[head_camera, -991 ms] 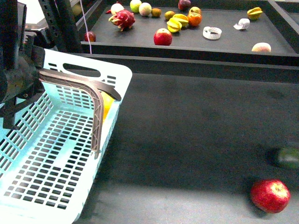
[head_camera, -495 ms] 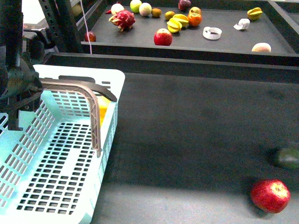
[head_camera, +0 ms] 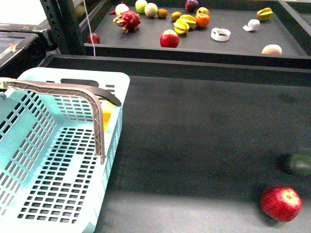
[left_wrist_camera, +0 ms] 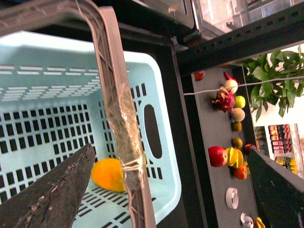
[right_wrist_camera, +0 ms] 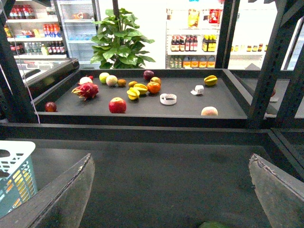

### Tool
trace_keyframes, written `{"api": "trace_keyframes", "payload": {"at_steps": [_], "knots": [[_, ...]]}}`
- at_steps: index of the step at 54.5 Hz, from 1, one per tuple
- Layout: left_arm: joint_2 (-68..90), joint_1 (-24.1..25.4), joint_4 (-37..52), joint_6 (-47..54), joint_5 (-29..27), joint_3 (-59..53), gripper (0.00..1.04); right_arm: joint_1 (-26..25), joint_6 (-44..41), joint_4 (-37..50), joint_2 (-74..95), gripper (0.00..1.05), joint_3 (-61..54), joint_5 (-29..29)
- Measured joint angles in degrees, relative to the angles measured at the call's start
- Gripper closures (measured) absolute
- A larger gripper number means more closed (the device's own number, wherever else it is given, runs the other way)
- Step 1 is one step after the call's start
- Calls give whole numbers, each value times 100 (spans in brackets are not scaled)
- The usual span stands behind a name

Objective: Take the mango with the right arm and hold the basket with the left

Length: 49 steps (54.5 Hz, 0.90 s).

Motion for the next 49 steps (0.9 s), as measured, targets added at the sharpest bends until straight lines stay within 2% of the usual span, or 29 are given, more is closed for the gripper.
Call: {"api": "trace_keyframes", "payload": {"at_steps": [6, 18, 27, 28, 30, 32, 34, 39, 43, 49], "knots": [[-887, 151, -181, 439, -354, -538, 8, 0, 0, 0, 0, 8, 0, 0], [-2076, 426, -249, 1110, -638, -1196, 8, 0, 0, 0, 0, 8, 0, 0], [-2173, 437, -243, 1329, -662, -1217, 8, 0, 0, 0, 0, 8, 0, 0], [-2149, 476, -125, 1530, -474, -1255, 9, 0, 0, 0, 0, 8, 0, 0], [-2087, 684, 800, 2140, 415, -1543, 16, 0, 0, 0, 0, 8, 0, 0], [-2055, 857, 1766, 3038, 1582, -1906, 23, 0, 0, 0, 0, 8, 0, 0], [-2083, 968, 2520, 4006, 2393, -2227, 31, 0, 0, 0, 0, 8, 0, 4], [-2262, 1152, 3591, 6148, 3681, -2599, 48, 0, 0, 0, 2, 8, 0, 0], [-2487, 1377, 3571, 7154, 3893, -2822, 63, 0, 0, 4, 0, 8, 0, -2], [-2935, 1453, 3228, 7656, 3908, -3012, 83, 0, -2, 2, 0, 8, 0, 0]]}}
